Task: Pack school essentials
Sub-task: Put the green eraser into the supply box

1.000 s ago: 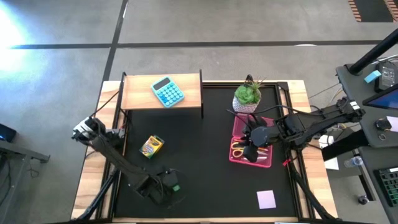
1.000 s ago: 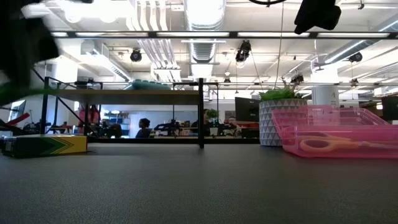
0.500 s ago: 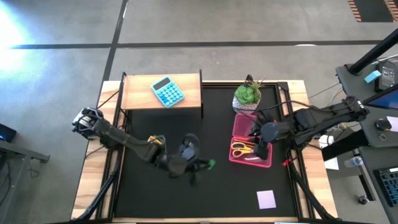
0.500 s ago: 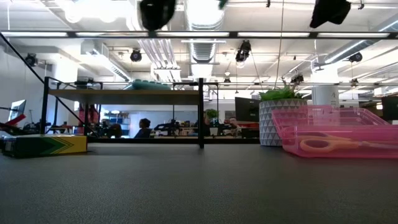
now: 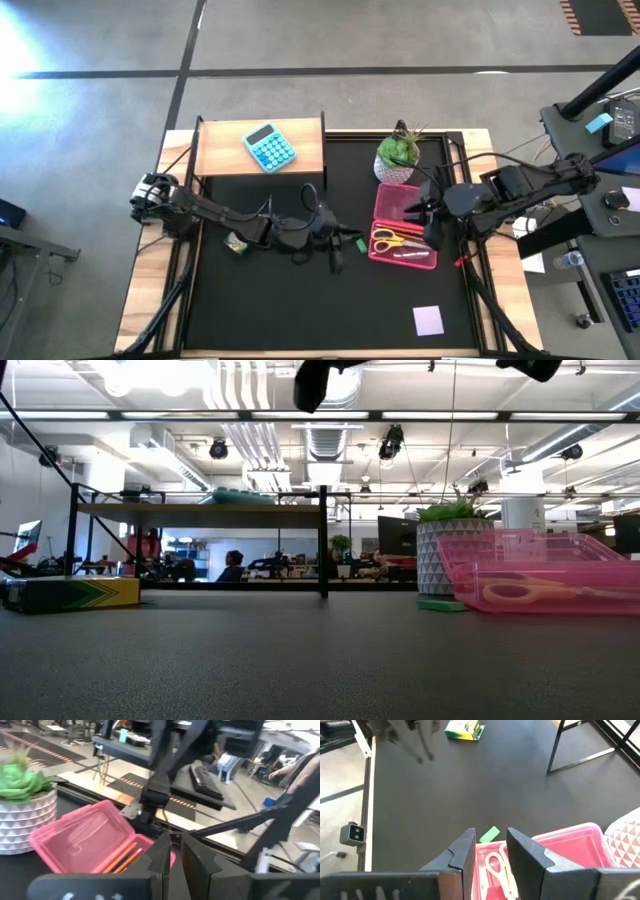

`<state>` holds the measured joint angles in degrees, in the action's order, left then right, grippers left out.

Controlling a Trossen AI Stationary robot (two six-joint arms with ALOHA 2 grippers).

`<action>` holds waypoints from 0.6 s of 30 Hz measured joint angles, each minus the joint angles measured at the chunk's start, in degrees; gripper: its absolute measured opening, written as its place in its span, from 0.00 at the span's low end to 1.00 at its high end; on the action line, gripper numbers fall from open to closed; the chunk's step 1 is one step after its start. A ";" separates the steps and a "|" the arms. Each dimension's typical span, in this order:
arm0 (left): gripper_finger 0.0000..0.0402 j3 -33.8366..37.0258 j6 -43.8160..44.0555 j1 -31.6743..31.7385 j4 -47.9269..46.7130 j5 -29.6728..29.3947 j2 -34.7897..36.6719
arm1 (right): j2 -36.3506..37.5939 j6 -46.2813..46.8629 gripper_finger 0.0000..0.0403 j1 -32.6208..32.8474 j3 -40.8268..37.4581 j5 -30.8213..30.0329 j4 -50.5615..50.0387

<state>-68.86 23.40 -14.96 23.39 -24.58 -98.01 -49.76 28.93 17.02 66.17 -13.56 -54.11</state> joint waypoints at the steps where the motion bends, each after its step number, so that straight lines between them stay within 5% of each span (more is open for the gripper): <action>1: 0.07 0.01 -0.04 0.13 -0.45 0.03 -0.02 | 0.04 0.09 0.25 0.00 0.00 0.00 0.04; 10: 0.09 1.11 1.15 1.14 -12.65 2.58 -0.42 | -1.37 1.03 0.25 -0.04 -0.87 -1.96 -0.18; 18: 0.28 1.37 0.20 3.53 -18.28 12.38 -1.46 | -3.51 1.49 0.25 -0.04 -0.96 -2.03 -0.09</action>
<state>-67.49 23.61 -11.42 5.11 -12.20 -99.47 -53.27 30.41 16.97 65.21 -15.59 -54.20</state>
